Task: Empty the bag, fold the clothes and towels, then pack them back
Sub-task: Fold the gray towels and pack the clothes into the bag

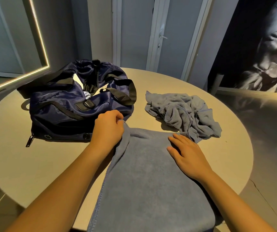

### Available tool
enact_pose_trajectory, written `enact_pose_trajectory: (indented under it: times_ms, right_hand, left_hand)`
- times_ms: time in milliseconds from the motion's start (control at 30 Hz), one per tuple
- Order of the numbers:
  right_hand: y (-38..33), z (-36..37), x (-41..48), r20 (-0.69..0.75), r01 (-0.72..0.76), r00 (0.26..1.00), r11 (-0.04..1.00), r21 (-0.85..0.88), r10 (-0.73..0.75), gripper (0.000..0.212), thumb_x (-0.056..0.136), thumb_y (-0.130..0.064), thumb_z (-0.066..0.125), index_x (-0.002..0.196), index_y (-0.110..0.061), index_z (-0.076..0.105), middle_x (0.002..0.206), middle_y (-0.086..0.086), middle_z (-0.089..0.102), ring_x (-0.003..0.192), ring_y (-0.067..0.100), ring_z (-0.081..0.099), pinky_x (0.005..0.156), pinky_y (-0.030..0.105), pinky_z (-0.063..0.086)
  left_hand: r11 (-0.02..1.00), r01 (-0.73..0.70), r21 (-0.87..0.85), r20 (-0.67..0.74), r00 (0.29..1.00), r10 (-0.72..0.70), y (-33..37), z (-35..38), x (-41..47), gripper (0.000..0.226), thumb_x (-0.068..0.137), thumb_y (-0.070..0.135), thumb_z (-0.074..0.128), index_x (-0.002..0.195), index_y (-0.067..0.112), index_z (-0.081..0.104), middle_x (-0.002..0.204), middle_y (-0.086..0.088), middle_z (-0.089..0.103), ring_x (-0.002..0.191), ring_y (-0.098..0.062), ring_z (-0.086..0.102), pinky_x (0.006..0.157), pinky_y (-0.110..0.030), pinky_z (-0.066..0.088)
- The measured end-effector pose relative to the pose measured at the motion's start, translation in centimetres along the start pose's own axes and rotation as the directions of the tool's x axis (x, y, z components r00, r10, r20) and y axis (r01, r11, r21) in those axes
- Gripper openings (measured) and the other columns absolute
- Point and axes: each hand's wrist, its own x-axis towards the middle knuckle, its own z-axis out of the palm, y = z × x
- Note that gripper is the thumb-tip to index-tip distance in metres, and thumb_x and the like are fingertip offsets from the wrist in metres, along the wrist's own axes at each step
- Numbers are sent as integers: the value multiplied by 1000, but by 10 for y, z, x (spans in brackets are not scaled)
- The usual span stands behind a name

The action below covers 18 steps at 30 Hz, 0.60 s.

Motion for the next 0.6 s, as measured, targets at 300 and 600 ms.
enact_pose_trajectory:
  times_ms: [300,600]
  right_hand:
    - [3,2,3,73,-14,997,999,-31,16,63,103,-59,29,159,-30,29,168,-6,20,156,16,14,125,38,14]
    - [3,-3,-5,163,18,987,996,-88,-3,83,91,-71,6,163,-29,13,171,-4,4,157,17,2,125,35,3]
  left_hand:
    - [994,111,-23,69,992,-109,5,1,4,21,96,17,68,118,17,69,106,-7,72,94,-26,65,81,-35,50]
    - [705,370,-605,-18,879,-476,16,-3,-8,12,86,0,74,87,11,70,81,1,67,74,-15,60,69,-27,44]
